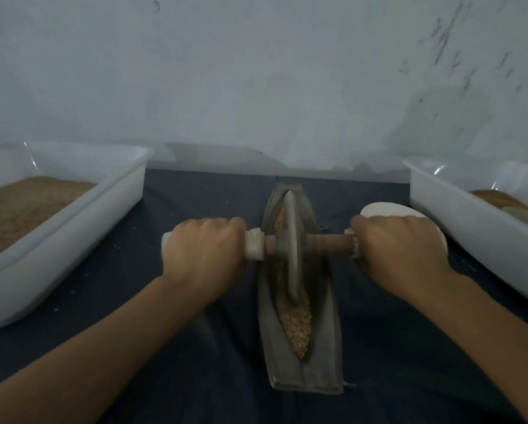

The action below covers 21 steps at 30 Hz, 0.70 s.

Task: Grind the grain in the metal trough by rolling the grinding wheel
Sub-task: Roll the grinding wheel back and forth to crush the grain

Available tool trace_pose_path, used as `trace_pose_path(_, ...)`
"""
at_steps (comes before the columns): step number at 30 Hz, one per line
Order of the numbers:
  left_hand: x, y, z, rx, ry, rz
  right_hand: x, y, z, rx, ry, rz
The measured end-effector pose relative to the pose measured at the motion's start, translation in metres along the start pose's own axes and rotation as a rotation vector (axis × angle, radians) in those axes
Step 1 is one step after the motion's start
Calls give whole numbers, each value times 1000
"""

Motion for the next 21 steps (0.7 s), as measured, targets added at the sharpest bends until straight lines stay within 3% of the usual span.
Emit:
trace_pose_path(3, -4, -19, -25, 36, 18, -28, 4, -15, -25, 55, -36, 2)
trace_pose_path(6, -5, -29, -45, 1, 20, -84, 11, -25, -37, -15, -118, 30)
trace_pose_path(10, -4, -17, -29, -36, -1, -102, 8, -18, -14, -105, -67, 25)
trace_pose_path(15, 7, 19, 12, -7, -91, -28, -4, 20, 28, 13, 27, -22)
trace_pose_path(21, 1, -9, -12, -40, -31, -133, 3, -10, 0, -17, -27, -21)
Point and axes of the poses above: each hand's wrist, its own z-axis away from the middle knuckle, its own y-axis out of the back of the hand, x = y × z, the point moved 8 cm from there along -z, towards the middle knuckle, and after that the axes turned 2 degrees about -y, right-handed, at the moved point
